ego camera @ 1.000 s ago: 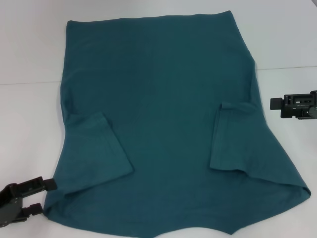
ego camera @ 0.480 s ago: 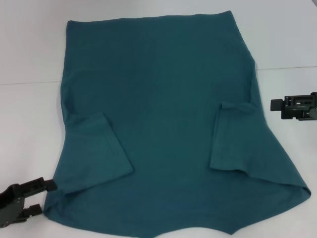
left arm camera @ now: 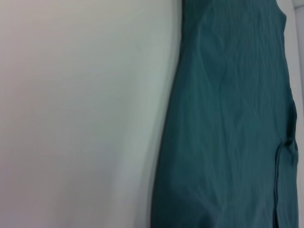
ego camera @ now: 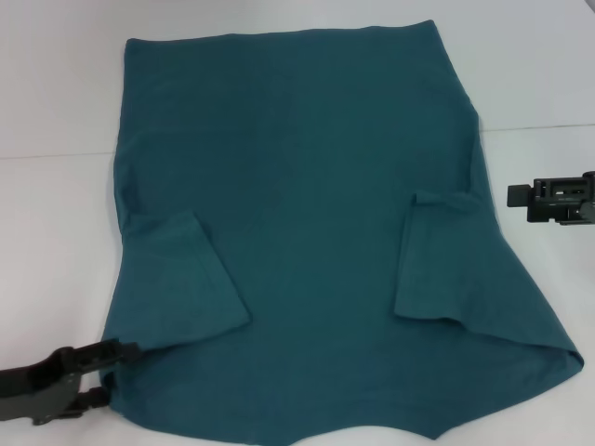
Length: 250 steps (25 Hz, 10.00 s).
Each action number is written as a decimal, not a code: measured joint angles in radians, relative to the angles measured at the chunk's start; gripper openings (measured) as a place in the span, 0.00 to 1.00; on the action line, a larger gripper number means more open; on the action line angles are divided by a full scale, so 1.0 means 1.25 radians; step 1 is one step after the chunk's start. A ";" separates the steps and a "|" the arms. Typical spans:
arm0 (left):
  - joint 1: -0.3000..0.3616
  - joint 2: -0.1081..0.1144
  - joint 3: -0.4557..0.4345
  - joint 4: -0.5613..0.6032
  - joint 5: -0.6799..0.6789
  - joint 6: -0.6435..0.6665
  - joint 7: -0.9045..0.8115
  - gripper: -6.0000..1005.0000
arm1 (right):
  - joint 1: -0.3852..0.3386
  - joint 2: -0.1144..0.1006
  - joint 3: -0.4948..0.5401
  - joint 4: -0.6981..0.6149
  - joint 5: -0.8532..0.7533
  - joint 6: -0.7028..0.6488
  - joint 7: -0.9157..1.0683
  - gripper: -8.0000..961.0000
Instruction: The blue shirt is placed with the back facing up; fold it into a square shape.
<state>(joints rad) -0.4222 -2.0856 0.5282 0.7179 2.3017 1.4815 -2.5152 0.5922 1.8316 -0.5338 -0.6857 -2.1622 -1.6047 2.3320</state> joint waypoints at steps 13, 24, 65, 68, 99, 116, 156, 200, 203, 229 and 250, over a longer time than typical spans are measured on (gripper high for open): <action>-0.042 0.000 0.013 -0.019 0.002 -0.012 0.001 0.96 | -0.006 0.001 0.010 0.000 0.003 -0.004 -0.003 0.79; -0.056 -0.006 0.036 -0.024 0.003 -0.026 0.010 0.85 | -0.008 0.000 0.015 0.000 0.003 -0.006 -0.004 0.79; -0.060 0.002 0.008 -0.020 -0.006 0.006 0.054 0.03 | -0.028 -0.020 0.004 -0.048 -0.319 -0.045 0.065 0.79; -0.060 0.001 0.003 -0.021 -0.006 0.005 0.054 0.03 | -0.024 -0.005 0.000 -0.046 -0.337 -0.036 0.055 0.79; -0.054 -0.002 0.001 -0.022 -0.005 0.002 0.055 0.03 | 0.014 0.047 -0.131 -0.042 -0.360 0.032 0.066 0.79; -0.053 -0.003 0.001 -0.025 -0.005 0.000 0.056 0.03 | 0.026 0.042 -0.116 -0.056 -0.361 -0.003 0.073 0.79; -0.052 -0.003 0.000 -0.026 -0.005 -0.004 0.056 0.03 | 0.046 0.074 -0.129 -0.055 -0.417 0.028 0.083 0.77; -0.010 0.011 0.005 0.039 0.006 0.179 0.080 0.03 | 0.007 0.061 -0.068 -0.103 -0.386 -0.140 0.078 0.07; -0.002 0.011 0.005 0.048 0.011 0.194 0.081 0.03 | -0.018 0.067 -0.069 -0.128 -0.387 -0.185 0.077 0.07; -0.163 0.084 -0.050 -0.041 -0.033 0.183 -0.010 0.03 | -0.022 0.041 0.087 -0.094 -0.040 -0.099 -0.002 0.07; -0.304 0.069 0.186 -0.163 -0.015 -0.392 -0.031 0.03 | 0.108 0.119 -0.141 0.093 -0.089 0.566 0.001 0.07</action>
<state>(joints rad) -0.8019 -1.9999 0.7602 0.5140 2.2832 0.9913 -2.5543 0.7273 1.9804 -0.7097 -0.5693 -2.2737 -0.8974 2.3335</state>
